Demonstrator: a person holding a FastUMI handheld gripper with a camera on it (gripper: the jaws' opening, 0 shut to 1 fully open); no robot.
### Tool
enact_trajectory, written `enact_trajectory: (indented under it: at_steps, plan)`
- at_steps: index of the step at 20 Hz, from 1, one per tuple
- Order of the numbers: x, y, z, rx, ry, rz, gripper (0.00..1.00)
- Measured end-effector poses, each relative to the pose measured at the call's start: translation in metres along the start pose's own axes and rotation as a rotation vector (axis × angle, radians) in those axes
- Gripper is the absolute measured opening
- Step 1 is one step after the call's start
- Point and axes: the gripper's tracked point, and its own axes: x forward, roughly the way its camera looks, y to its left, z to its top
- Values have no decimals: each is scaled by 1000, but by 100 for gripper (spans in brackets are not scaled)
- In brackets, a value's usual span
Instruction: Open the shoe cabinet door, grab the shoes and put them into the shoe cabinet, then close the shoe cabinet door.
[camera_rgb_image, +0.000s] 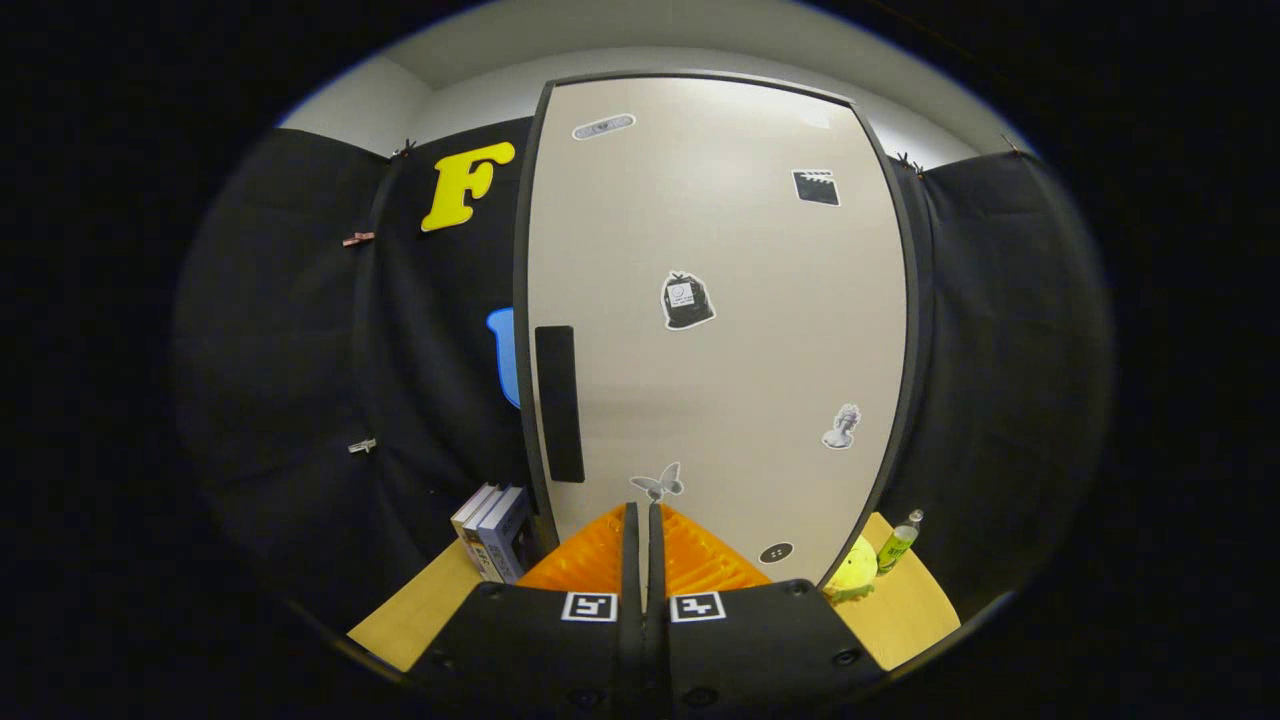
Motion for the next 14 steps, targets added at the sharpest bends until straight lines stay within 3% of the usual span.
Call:
enact_trajectory:
  at_steps: [10, 13, 14]
  plan:
    - [6, 35, 10, 17, -29, 73, 5]
    - [17, 50, 15, 33, -47, 97, 53]
    - [23, 53, 17, 35, -51, 100, 57]
